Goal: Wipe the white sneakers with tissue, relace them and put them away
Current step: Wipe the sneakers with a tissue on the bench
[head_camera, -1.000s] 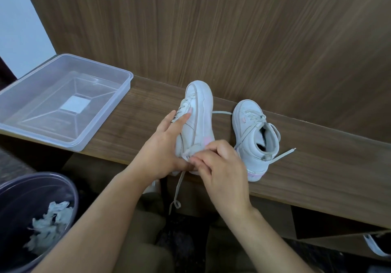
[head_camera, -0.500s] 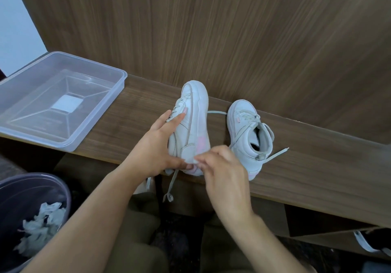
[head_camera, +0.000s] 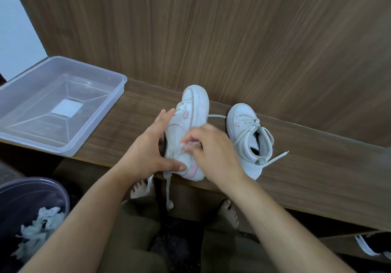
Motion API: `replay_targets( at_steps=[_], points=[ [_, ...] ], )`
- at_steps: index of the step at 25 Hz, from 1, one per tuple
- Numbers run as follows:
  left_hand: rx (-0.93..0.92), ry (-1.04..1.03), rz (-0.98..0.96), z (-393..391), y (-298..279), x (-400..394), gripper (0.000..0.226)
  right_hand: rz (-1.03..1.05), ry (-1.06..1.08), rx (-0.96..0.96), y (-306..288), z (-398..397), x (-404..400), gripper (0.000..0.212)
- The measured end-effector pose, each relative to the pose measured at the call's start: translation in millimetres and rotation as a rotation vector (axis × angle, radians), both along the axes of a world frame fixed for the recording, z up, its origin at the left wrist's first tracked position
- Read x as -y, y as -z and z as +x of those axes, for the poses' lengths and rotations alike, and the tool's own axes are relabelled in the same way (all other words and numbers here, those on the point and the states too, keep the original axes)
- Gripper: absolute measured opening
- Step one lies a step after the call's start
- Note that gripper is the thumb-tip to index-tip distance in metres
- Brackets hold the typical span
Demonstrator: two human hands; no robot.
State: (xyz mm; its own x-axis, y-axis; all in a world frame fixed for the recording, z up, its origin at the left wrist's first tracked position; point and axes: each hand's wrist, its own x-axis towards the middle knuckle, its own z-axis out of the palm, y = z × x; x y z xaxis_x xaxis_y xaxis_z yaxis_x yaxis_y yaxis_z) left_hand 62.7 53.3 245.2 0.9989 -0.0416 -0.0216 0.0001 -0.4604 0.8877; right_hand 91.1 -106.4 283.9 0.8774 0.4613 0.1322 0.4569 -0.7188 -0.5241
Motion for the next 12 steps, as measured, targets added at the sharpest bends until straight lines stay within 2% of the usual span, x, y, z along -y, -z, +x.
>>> replay_targets(
  at_steps=[2, 5, 8, 10, 12],
  points=[
    [0.008, -0.008, -0.042, 0.7, -0.2, 2.0, 0.125, -0.042, -0.138, 0.022, 4.7, -18.5, 9.5, 0.010],
    [0.002, -0.038, -0.075, 5.6, 1.5, 3.1, 0.120, -0.014, -0.122, 0.155, 7.7, -0.7, 1.2, 0.007],
    [-0.012, -0.061, -0.089, 11.1, 3.5, -1.4, 0.111, 0.028, -0.008, 0.260, 5.4, 42.5, -18.2, 0.006],
    [-0.004, -0.032, -0.064, 13.3, 3.5, -1.4, 0.106, 0.058, 0.142, 0.258, 2.5, 83.6, -23.4, 0.008],
    [0.001, -0.012, -0.039, 13.9, 1.9, 1.5, 0.104, 0.004, 0.278, 0.230, -1.1, 122.4, -24.6, 0.010]
  ],
)
